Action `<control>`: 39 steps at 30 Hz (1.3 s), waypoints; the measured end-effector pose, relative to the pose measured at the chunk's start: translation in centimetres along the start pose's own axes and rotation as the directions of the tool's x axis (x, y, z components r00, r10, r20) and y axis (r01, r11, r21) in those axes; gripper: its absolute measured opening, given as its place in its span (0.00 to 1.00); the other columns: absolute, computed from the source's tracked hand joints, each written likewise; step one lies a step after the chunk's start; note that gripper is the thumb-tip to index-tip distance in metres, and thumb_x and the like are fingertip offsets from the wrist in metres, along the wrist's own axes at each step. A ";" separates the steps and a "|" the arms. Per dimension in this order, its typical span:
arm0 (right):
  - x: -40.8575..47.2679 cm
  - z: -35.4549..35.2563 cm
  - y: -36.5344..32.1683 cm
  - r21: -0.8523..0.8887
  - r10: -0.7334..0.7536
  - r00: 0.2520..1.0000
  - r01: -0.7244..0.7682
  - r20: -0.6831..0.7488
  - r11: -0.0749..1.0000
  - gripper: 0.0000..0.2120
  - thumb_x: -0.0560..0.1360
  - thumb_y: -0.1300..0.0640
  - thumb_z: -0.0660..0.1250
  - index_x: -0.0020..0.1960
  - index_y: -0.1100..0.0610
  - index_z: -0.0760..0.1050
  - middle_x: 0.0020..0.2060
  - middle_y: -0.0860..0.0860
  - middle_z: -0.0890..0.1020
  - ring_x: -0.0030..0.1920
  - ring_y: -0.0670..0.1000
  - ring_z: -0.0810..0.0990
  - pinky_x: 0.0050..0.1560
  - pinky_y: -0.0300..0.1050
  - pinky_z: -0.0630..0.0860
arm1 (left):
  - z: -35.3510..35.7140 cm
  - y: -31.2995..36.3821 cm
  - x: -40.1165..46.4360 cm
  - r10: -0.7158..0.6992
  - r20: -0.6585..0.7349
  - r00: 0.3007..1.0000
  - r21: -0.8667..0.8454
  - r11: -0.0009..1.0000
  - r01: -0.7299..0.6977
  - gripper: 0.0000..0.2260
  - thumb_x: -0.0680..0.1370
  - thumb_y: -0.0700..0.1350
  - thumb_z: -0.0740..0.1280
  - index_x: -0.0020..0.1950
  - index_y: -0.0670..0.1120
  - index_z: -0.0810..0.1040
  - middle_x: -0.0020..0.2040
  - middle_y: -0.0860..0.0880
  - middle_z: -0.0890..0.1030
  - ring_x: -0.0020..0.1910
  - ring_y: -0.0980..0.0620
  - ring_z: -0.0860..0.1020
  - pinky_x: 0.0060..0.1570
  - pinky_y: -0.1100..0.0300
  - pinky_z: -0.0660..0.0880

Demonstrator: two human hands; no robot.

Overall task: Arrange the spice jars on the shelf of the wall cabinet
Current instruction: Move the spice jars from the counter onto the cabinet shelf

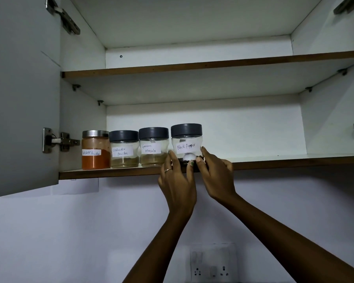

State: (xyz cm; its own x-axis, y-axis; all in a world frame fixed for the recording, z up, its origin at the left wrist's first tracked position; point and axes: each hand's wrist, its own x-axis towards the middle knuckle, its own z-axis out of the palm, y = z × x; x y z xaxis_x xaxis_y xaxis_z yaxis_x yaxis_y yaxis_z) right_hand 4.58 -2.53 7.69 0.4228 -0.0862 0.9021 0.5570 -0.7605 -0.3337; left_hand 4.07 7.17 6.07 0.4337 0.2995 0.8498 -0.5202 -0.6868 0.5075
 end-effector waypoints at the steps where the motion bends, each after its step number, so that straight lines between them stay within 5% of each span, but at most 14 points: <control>1: -0.1 0.2 0.1 -0.021 -0.007 1.000 0.007 -0.015 1.000 0.20 0.81 0.49 0.54 0.71 0.53 0.65 0.55 0.47 0.80 0.60 0.46 0.74 0.56 0.37 0.53 | 0.1 -0.1 0.1 -0.002 -0.004 1.000 0.008 1.000 0.003 0.25 0.81 0.52 0.56 0.76 0.47 0.56 0.75 0.48 0.61 0.73 0.49 0.59 0.68 0.51 0.58; 19: -0.3 1.5 0.3 -0.186 -0.025 0.996 0.010 -0.082 0.983 0.20 0.79 0.50 0.56 0.69 0.55 0.69 0.47 0.51 0.81 0.55 0.51 0.75 0.59 0.43 0.55 | 0.5 -1.0 0.1 -0.002 -0.040 0.999 0.019 1.000 0.003 0.22 0.80 0.49 0.60 0.74 0.47 0.64 0.73 0.49 0.66 0.73 0.51 0.61 0.65 0.52 0.59; 28: 0.2 -0.4 -0.7 0.061 0.044 0.997 -0.040 -0.065 0.997 0.23 0.73 0.60 0.63 0.67 0.59 0.65 0.55 0.56 0.77 0.58 0.55 0.75 0.60 0.44 0.58 | -1.3 -0.7 1.0 0.067 -0.034 0.997 -0.019 0.998 -0.068 0.19 0.80 0.45 0.61 0.70 0.40 0.70 0.70 0.44 0.71 0.71 0.47 0.66 0.68 0.55 0.62; 35: -0.7 -2.4 -0.8 0.129 0.055 0.998 -0.055 0.001 0.990 0.19 0.71 0.66 0.61 0.61 0.64 0.67 0.45 0.52 0.70 0.48 0.54 0.75 0.55 0.49 0.71 | -2.7 -2.2 -2.1 0.168 0.094 0.981 0.126 0.976 -0.179 0.22 0.82 0.47 0.56 0.75 0.41 0.61 0.75 0.45 0.63 0.74 0.47 0.61 0.72 0.56 0.58; 39: -1.7 -2.7 0.2 0.125 0.011 1.000 -0.010 -0.009 0.992 0.17 0.71 0.65 0.57 0.59 0.65 0.70 0.49 0.55 0.73 0.49 0.50 0.73 0.57 0.45 0.69 | -3.8 -5.2 -7.7 0.253 0.246 0.936 0.281 0.905 -0.319 0.21 0.81 0.49 0.55 0.73 0.44 0.66 0.73 0.47 0.67 0.69 0.47 0.69 0.67 0.55 0.65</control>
State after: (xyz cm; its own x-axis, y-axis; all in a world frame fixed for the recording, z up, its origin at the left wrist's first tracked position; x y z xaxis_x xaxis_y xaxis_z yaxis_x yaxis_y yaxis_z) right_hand 2.00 -4.30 6.86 0.4223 -0.1005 0.9009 0.6379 -0.6731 -0.3741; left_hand 0.64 10.98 -2.57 0.4553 -0.0567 0.8885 -0.4024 -0.9033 0.1485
